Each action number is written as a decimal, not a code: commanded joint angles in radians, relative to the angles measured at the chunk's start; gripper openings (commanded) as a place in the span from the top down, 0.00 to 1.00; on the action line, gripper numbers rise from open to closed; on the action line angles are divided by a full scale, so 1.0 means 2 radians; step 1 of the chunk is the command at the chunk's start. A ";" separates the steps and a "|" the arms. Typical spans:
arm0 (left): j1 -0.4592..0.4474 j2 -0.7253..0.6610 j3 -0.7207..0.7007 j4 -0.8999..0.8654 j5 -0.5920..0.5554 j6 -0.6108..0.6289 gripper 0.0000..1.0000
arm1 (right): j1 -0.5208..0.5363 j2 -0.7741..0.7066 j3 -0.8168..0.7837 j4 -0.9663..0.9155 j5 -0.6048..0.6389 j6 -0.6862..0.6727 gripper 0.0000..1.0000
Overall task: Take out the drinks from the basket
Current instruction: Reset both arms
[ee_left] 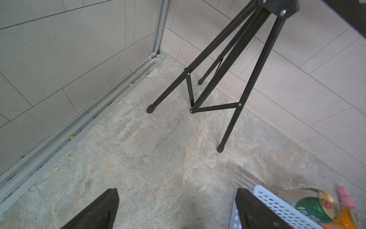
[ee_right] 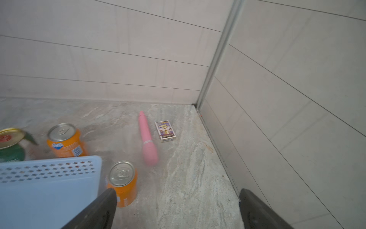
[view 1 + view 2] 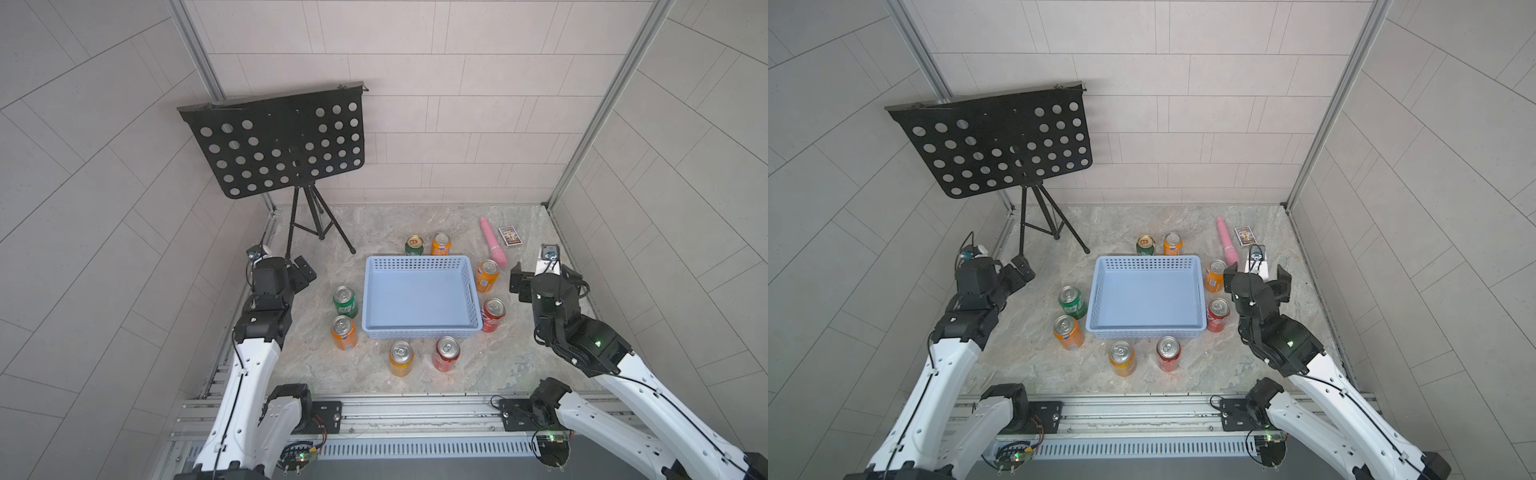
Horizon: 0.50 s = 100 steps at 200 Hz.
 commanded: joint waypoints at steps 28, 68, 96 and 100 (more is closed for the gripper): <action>-0.039 0.035 -0.066 0.161 -0.190 0.054 0.00 | -0.095 0.021 -0.054 0.084 -0.010 -0.006 0.00; -0.038 0.081 -0.101 0.256 -0.216 0.069 0.00 | -0.151 0.035 -0.116 0.162 -0.041 -0.014 0.00; -0.038 0.134 -0.109 0.307 -0.232 0.095 0.00 | -0.162 0.064 -0.134 0.197 -0.040 -0.035 0.00; -0.038 0.139 -0.110 0.309 -0.236 0.096 0.00 | -0.162 0.068 -0.136 0.205 -0.042 -0.037 0.00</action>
